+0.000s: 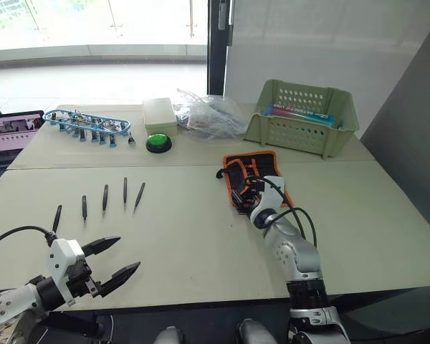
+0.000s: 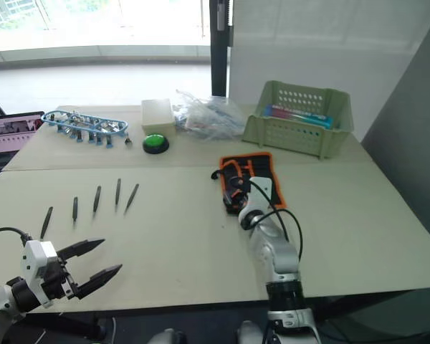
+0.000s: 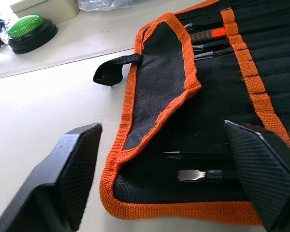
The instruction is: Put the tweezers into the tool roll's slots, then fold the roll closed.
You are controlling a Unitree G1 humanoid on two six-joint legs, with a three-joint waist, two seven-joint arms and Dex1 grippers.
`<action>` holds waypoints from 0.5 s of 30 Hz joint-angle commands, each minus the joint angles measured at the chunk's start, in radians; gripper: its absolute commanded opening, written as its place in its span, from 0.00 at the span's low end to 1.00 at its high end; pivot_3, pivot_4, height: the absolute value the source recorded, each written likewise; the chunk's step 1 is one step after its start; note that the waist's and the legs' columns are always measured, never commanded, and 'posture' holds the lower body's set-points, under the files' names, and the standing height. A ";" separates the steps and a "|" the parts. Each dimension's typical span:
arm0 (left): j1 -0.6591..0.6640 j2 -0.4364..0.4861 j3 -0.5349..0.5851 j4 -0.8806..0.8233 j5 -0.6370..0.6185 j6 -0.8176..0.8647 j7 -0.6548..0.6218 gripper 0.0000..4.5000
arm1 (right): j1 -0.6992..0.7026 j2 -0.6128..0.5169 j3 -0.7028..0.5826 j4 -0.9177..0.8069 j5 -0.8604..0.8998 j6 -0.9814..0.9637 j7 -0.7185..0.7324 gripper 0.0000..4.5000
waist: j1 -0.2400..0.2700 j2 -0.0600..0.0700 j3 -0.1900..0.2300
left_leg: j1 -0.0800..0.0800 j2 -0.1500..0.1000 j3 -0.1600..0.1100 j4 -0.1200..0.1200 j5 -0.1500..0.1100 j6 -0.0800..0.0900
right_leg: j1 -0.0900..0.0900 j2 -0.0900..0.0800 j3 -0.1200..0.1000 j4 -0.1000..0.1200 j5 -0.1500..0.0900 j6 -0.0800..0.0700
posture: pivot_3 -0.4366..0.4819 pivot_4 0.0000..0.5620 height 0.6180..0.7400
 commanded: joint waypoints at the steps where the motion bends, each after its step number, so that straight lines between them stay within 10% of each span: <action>1: 0.008 0.005 0.013 -0.031 -0.011 0.004 0.003 1.00 | -0.031 0.001 -0.004 -0.015 0.000 -0.045 0.017 0.66 | -0.002 0.000 0.000 | 0.000 0.000 0.000 0.000 0.000 0.000 | 0.000 0.000 0.000 0.000 0.000 0.000 | 0.48 0.27 0.98; 9: 0.014 0.006 0.022 -0.024 -0.013 -0.002 0.006 1.00 | -0.032 0.013 -0.002 -0.003 0.000 -0.055 0.027 0.04 | -0.005 0.000 0.000 | 0.000 0.000 0.000 0.000 0.000 0.000 | 0.000 0.000 0.000 0.000 0.000 0.000 | 0.48 0.27 0.98; 15: 0.012 0.009 0.030 -0.009 -0.009 -0.011 0.001 1.00 | -0.024 0.010 0.002 -0.012 0.007 -0.052 0.045 0.00 | -0.006 0.000 0.000 | 0.000 0.000 0.000 0.000 0.000 0.000 | 0.000 0.000 0.000 0.000 0.000 0.000 | 0.48 0.27 0.98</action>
